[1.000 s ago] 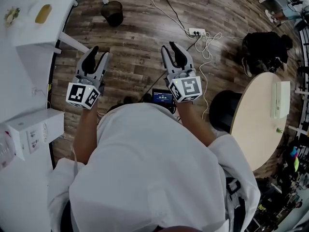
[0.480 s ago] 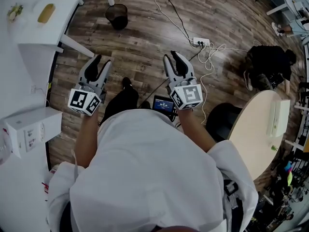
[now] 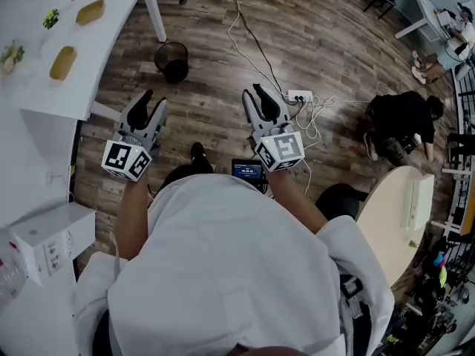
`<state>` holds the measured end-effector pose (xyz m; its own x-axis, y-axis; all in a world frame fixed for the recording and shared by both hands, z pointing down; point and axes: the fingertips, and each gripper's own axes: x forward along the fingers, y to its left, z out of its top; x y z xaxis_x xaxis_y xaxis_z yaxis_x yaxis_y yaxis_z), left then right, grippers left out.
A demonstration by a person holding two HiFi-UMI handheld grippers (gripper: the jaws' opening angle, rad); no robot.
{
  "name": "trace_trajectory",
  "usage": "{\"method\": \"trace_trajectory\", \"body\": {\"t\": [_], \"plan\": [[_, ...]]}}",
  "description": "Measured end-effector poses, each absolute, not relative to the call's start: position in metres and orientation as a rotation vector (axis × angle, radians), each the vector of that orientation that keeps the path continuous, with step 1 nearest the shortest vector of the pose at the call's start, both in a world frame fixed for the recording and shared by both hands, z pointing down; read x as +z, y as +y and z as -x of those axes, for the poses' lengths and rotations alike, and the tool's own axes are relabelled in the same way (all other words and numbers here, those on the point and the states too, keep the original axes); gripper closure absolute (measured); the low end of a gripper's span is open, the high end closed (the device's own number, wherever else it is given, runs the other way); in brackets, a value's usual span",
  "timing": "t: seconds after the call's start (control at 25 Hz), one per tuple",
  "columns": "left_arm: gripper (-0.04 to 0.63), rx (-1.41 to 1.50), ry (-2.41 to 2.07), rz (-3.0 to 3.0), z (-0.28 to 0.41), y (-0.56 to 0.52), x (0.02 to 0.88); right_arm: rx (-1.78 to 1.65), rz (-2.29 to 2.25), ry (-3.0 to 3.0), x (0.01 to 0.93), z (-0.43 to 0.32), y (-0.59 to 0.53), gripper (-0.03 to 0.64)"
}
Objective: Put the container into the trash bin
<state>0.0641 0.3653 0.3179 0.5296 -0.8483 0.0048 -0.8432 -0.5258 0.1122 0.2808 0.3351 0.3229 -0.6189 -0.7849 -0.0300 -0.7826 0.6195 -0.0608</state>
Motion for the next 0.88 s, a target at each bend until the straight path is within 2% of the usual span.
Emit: {"method": "trace_trajectory", "body": {"t": [0.32, 0.52, 0.88], "plan": [[0.426, -0.154, -1.465, -2.705, -0.017, 0.259, 0.290, -0.011, 1.353, 2.754, 0.292, -0.234, 0.225, 0.489], [0.423, -0.092, -1.525, -2.737, 0.021, 0.225, 0.287, 0.033, 1.291, 2.793, 0.283, -0.199, 0.179, 0.489], [0.418, -0.081, -1.641, -2.585, 0.080, 0.152, 0.314, -0.082, 1.185, 2.824, 0.313, -0.149, 0.078, 0.489]]}}
